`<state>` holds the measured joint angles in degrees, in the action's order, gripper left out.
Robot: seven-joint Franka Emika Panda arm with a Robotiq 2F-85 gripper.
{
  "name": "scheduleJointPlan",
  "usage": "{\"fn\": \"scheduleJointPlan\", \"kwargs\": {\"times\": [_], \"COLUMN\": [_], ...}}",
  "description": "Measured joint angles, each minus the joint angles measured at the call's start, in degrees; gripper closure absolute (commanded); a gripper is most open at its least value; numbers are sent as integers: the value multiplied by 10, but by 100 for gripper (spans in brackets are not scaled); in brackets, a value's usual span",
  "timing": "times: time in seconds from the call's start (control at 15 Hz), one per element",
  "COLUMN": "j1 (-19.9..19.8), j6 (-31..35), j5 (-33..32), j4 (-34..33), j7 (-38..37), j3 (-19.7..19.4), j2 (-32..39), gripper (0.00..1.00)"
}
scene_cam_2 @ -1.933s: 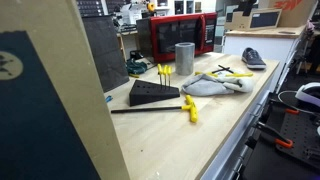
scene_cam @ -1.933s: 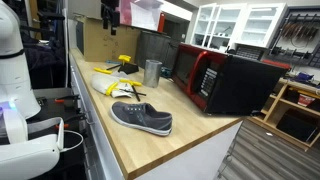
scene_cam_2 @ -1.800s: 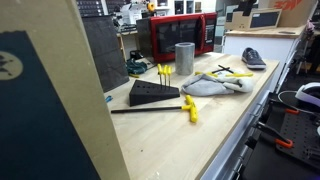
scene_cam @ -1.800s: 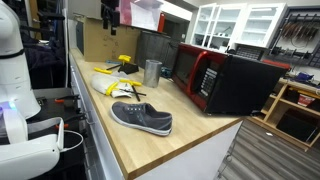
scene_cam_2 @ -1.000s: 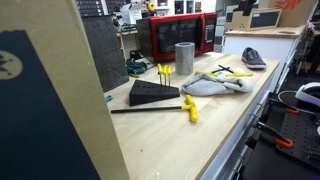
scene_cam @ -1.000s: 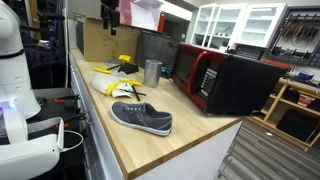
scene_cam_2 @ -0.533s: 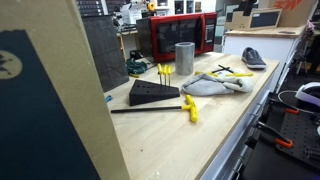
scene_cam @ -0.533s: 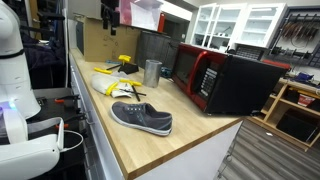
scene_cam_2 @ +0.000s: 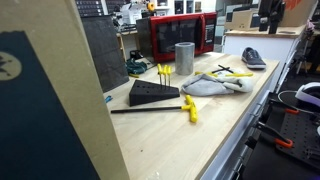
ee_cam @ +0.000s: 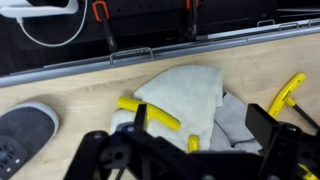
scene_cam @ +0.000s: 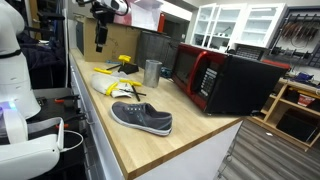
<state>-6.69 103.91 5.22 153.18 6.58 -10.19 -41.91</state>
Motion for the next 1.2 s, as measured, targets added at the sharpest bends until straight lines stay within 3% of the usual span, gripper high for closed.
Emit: {"fn": "scheduleJointPlan", "kwargs": {"times": [0.13,0.33,0.6,0.87,1.2], "j1": [-4,-1,19,59,74], "j6": [3,14,14,18,18], "j5": [45,103,121,111,99], "j4": [4,-16,-95,-191,-201], "j7": [-70,-210,-399,-511,-512], "j3": [55,195,333,376,353], "j2": [4,19,81,177,204], "gripper": [0,0,0,0,0]}}
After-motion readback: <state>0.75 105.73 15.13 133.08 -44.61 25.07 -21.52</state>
